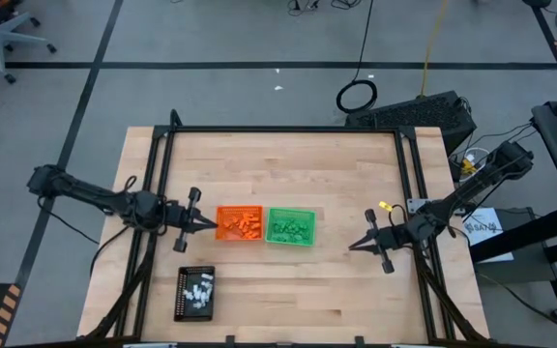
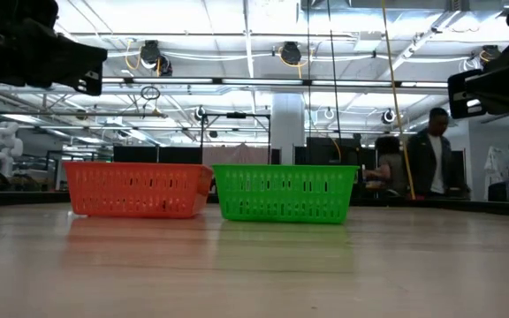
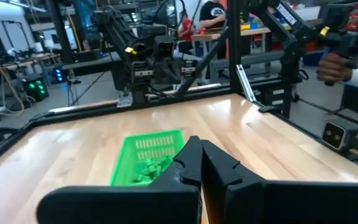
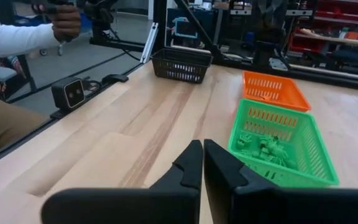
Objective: Sort Halloween decoration
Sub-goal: Return to Home Position
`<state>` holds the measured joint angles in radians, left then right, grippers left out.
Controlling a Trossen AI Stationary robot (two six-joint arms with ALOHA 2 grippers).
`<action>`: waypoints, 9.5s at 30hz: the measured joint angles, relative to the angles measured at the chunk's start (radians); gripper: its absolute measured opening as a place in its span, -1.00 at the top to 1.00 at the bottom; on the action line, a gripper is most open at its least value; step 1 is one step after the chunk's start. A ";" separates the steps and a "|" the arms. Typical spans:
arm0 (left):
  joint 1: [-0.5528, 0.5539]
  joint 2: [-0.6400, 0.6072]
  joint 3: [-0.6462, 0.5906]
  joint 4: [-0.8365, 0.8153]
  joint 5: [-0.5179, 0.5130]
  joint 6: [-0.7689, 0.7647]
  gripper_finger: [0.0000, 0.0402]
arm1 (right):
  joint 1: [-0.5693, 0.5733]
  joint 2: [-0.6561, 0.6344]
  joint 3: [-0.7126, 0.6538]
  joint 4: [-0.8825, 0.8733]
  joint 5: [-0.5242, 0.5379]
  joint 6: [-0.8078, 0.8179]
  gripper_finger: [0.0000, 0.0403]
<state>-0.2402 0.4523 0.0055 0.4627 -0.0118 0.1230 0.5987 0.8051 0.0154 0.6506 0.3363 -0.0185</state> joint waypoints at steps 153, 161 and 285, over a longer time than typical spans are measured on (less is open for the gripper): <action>0.143 -0.437 -0.002 -0.451 0.029 -0.031 1.00 | -0.528 -0.739 0.000 -0.626 -0.313 -0.154 1.00; 0.143 -0.434 -0.002 -0.449 -0.005 -0.073 1.00 | -0.528 -0.739 0.000 -0.625 -0.312 -0.154 1.00; 0.143 -0.433 -0.001 -0.441 -0.026 -0.090 1.00 | -0.528 -0.739 0.000 -0.624 -0.312 -0.154 1.00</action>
<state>-0.0975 0.0190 0.0043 0.0212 -0.0380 0.0330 0.0710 0.0664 0.0154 0.0262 0.0246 -0.1725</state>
